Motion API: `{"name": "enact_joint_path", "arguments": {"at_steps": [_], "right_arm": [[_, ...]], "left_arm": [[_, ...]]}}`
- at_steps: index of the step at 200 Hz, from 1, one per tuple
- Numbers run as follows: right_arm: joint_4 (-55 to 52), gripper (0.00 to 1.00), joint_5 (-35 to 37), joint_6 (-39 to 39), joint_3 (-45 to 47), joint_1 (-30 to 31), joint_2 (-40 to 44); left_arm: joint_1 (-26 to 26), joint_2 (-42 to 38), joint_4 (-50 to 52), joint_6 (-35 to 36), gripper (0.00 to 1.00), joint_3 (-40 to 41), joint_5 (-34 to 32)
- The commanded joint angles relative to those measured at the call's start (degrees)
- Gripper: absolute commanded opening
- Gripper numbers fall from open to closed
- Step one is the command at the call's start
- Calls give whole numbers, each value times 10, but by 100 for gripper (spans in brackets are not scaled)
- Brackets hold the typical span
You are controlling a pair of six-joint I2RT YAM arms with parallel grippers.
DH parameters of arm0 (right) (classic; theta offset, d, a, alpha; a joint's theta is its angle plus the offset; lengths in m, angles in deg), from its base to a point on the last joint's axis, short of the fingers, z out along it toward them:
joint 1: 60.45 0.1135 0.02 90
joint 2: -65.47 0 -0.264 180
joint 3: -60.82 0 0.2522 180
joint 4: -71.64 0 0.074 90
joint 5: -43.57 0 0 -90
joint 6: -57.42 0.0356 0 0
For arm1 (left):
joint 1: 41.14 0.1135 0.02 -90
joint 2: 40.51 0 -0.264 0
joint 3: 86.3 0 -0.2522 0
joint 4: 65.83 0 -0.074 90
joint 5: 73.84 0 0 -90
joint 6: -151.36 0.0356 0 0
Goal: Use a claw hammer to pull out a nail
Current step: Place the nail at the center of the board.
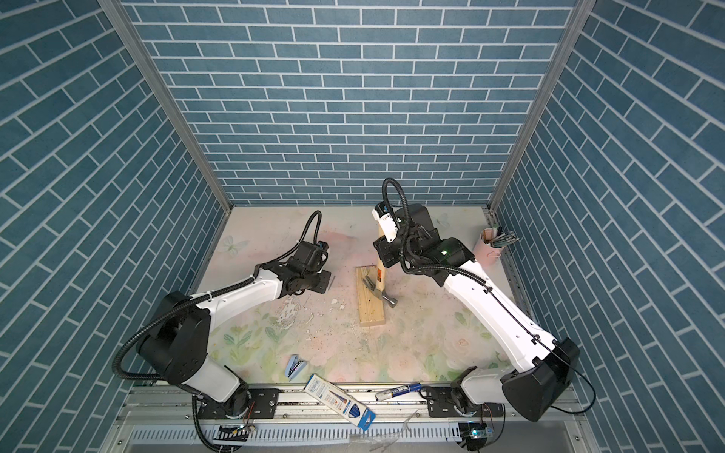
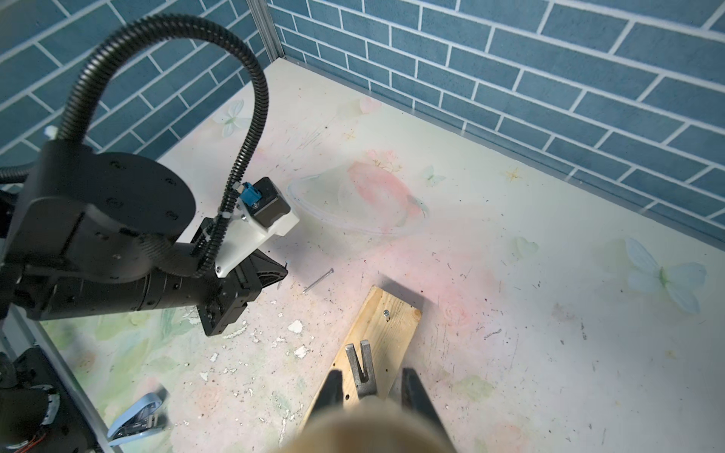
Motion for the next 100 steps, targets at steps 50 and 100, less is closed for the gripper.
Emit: {"name": "enact_joint_path", "arguments": {"at_steps": [50, 100], "right_arm": [[13, 0, 111, -51, -53, 30, 1], [-7, 0, 113, -45, -81, 30, -20]], "left_arm": [[9, 53, 83, -18, 2, -47, 0], [16, 84, 103, -11, 4, -71, 2]]}}
